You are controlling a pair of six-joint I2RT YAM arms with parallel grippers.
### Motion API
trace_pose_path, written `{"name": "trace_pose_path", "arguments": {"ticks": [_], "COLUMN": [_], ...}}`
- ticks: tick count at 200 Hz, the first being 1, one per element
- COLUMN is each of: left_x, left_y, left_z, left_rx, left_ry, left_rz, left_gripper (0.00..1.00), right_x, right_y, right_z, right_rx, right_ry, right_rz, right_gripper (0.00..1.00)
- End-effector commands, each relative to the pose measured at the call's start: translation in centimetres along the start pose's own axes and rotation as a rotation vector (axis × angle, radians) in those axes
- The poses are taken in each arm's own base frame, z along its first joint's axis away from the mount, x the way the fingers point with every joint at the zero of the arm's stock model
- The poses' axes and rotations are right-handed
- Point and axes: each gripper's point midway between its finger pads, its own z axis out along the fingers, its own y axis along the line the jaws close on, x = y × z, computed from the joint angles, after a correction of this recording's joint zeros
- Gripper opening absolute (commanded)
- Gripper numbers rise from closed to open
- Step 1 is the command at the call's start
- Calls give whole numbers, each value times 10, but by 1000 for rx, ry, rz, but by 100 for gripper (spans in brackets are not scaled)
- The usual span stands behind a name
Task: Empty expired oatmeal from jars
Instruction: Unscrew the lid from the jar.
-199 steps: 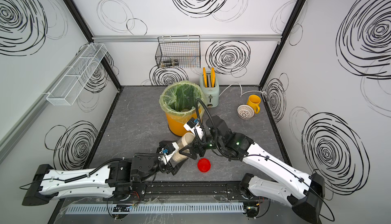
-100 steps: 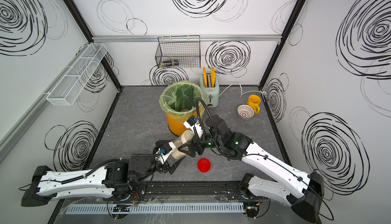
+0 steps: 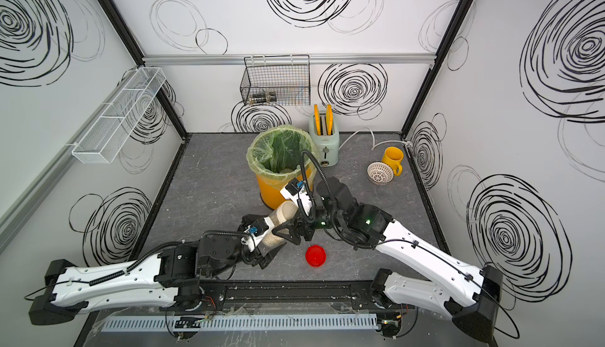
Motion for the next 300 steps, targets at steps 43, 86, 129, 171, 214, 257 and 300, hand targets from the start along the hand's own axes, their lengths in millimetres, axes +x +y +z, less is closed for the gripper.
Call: {"name": "trace_pose_path", "arguments": {"ticks": [43, 86, 129, 171, 214, 257, 300], "left_x": [-32, -33, -41, -45, -44, -51, -46], "left_y": [8, 8, 10, 12, 18, 13, 15], "left_z": [-4, -5, -9, -11, -11, -16, -9], "left_rx": [-31, -24, -26, -28, -63, -34, -50], "left_ry": [-121, -135, -161, -183, -229, -303, -289], "left_rz": [-29, -36, -45, -44, 6, 63, 121], "left_gripper": [96, 99, 73, 13, 0, 0, 0], "right_x": [-34, -34, -28, -24, -17, -12, -22], "right_y": [28, 30, 30, 27, 21, 11, 16], "right_z": [-8, -8, -4, -7, -22, -41, -42], "right_rx": [-103, -113, -115, -94, -36, 66, 77], "right_ry": [-122, -131, -113, -106, -101, -70, 27], "right_rz": [-46, -39, -32, -38, -68, -17, 205], "right_gripper": [54, 53, 55, 76, 98, 98, 99]}}
